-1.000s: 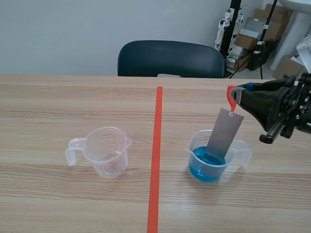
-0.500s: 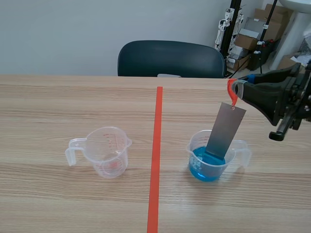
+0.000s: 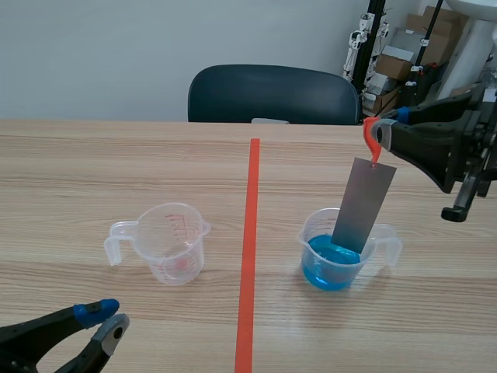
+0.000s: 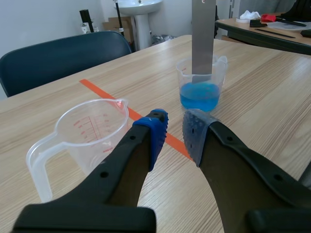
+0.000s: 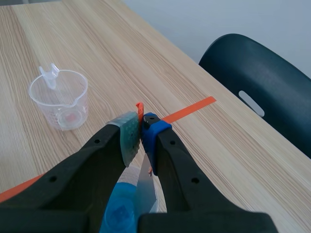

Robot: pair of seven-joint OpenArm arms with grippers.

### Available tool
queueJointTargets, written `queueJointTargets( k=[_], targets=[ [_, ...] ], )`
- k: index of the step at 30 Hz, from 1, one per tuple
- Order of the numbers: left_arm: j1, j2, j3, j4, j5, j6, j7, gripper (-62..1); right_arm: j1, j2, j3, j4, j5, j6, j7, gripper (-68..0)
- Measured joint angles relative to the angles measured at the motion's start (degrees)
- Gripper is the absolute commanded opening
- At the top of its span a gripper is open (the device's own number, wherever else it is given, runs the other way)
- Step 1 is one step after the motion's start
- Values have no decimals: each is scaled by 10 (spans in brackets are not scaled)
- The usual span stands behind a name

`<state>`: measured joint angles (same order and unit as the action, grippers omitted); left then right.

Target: Do the redox reaction experiment. raise the plate out of the solution

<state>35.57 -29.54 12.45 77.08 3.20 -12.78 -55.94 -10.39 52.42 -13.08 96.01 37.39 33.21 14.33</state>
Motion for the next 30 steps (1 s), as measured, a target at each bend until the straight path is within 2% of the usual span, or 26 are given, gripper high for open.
queueJointTargets(
  k=[2, 5, 11, 15, 19, 24, 30],
  targets=[
    [-21, 0, 15, 0, 0, -2, 9, -565, 0, 6, 0, 5, 0, 0, 0, -673],
    [-48, 0, 36, 0, 0, -4, 19, -570, 0, 18, 0, 14, 10, 0, 6, -673],
    [-113, 0, 82, 0, 0, -4, 102, -582, 0, 49, 0, 31, 42, 0, 7, -673],
    [-150, 0, 101, 0, 0, -4, 125, -582, 0, 66, 0, 39, 49, 0, 19, -673],
    [-178, 0, 119, 0, -14, -6, 183, -582, 0, 84, 0, 41, 60, 0, 32, -673],
    [-212, 0, 139, 0, -22, -6, 218, -582, 0, 108, 0, 41, 63, 0, 57, -673],
    [-249, 0, 162, 0, -39, -8, 254, -582, 0, 136, 3, 41, 108, 0, 61, -673]
  ],
)
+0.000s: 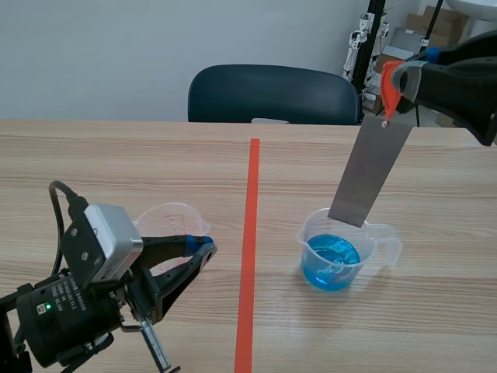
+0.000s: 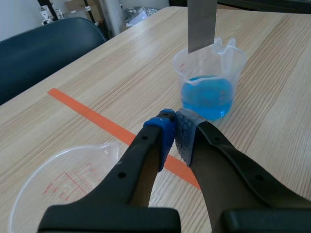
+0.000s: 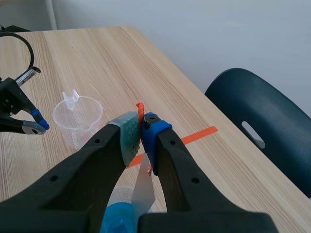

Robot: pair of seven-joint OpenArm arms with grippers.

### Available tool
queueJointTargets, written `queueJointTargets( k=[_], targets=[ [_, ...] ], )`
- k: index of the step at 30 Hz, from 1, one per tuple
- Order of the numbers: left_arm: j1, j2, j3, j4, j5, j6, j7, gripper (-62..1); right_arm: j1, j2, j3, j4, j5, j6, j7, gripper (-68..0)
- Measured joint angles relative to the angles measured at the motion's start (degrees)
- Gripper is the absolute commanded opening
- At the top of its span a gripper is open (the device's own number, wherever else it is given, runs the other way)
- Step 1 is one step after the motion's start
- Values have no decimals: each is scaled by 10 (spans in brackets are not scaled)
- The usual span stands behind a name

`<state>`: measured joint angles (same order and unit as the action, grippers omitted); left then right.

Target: Do the redox reaction experiment. raise the plate out of the solution

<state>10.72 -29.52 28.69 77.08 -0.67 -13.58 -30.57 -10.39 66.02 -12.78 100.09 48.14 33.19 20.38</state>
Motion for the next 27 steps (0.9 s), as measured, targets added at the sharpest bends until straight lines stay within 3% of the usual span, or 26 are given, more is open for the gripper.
queueJointTargets(
  k=[12, 20, 27],
  targets=[
    [-65, 15, 35, -12, -4, -13, 59, -582, 0, 72, 7, 8, 59, 0, 9, -673],
    [-100, 30, 59, -31, -4, -13, 60, -582, 0, 122, 7, 24, 109, 0, 26, -673],
    [-131, 43, 66, -31, -4, -13, 85, -582, 0, 144, 7, 29, 130, 0, 36, -673]
  ],
)
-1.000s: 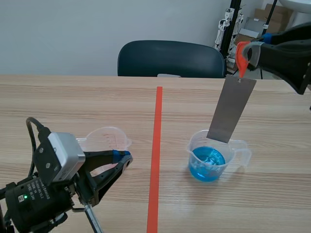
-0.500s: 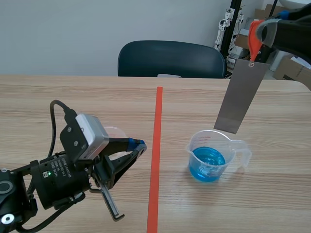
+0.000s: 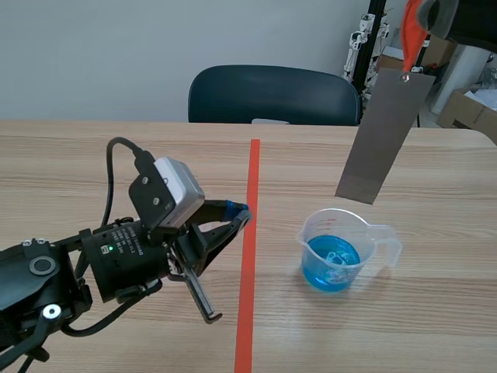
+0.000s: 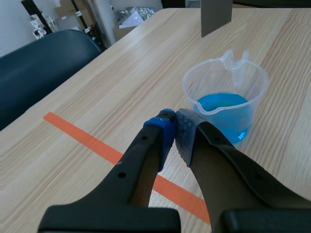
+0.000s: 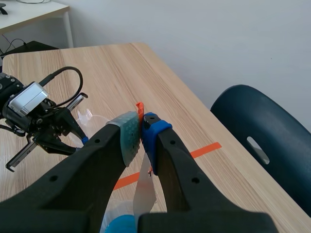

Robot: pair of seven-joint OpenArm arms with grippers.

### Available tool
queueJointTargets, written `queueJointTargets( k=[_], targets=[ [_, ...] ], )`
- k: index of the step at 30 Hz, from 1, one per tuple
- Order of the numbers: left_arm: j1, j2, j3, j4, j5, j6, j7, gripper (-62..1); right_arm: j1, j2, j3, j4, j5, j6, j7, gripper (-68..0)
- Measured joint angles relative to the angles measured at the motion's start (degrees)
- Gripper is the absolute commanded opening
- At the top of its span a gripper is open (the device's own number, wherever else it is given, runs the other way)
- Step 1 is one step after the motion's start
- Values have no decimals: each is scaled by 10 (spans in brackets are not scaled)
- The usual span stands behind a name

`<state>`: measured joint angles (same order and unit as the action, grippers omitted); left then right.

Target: Do the redox reaction experiment. raise the plate out of the solution

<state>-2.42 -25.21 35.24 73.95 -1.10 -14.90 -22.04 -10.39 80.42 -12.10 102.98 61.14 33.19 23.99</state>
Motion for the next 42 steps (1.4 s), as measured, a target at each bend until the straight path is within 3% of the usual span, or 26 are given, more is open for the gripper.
queueJointTargets(
  k=[12, 15, 23, 26, 28, 34, 42],
  targets=[
    [-49, 24, 35, 0, -1, -2, 63, -582, 0, 23, 0, 3, 14, 0, 12, -673],
    [-59, 33, 38, -5, -19, -2, 73, -582, 0, 23, 0, 3, 14, 0, 12, -673],
    [-78, 62, 49, -70, -22, -2, 75, -582, 0, 23, 0, 3, 14, 0, 12, -673],
    [-87, 70, 49, -89, -38, -6, 73, -582, 0, 23, 0, 3, 14, 0, 12, -673],
    [-95, 74, 52, -91, -45, -19, 71, -582, 0, 23, 0, 3, 14, 0, 12, -673],
    [-104, 97, 57, -91, -45, -18, 64, -582, 0, 23, 0, 3, 14, 0, 12, -673],
    [-118, 109, 57, -91, -33, -36, 64, -582, 0, 23, 0, 3, 14, 0, 12, -673]
  ],
)
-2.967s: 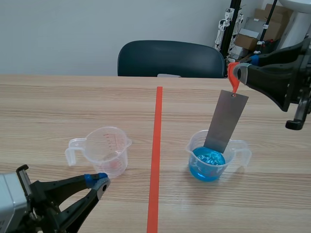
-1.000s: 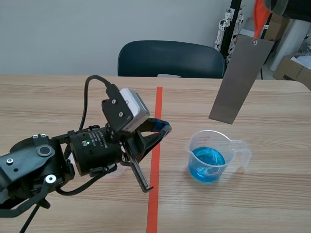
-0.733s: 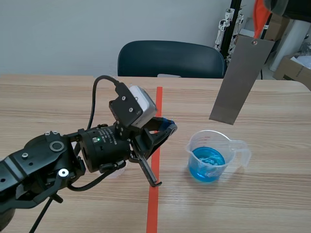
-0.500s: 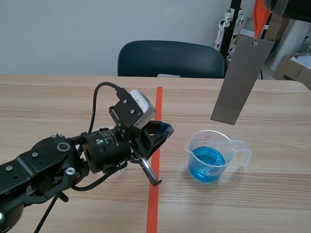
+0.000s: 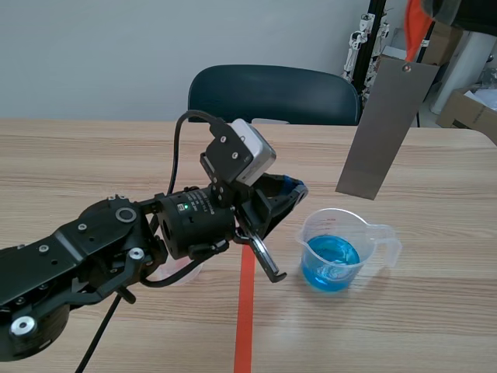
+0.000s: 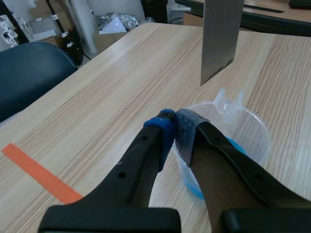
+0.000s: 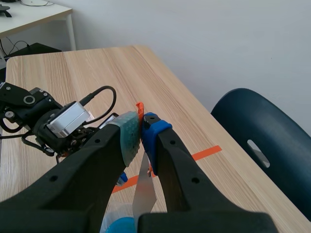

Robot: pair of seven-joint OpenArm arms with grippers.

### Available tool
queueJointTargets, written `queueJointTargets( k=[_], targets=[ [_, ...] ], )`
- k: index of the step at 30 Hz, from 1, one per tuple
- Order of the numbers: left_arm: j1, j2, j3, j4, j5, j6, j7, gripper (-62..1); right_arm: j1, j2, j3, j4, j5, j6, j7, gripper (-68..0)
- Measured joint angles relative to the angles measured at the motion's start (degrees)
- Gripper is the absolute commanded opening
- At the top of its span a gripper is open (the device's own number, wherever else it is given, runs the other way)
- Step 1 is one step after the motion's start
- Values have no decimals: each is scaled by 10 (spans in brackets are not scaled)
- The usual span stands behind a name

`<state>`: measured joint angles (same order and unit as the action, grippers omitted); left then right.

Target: Do the redox reaction experiment. raise the plate out of the solution

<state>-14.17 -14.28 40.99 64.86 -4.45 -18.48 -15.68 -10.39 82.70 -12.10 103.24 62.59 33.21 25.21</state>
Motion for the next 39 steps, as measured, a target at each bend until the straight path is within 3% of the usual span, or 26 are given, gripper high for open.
queueJointTargets(
  k=[12, 20, 39],
  targets=[
    [-12, 10, 0, -1, 0, -24, 14, -582, 0, 0, 0, 0, 0, 0, 0, -673],
    [-12, 17, 7, -39, -14, -32, 20, -582, 0, 0, 0, 0, 0, 0, 0, -673],
    [-12, 17, 7, -39, -14, -32, 11, -582, 0, 0, 0, 0, 0, 0, 0, -673]
  ],
)
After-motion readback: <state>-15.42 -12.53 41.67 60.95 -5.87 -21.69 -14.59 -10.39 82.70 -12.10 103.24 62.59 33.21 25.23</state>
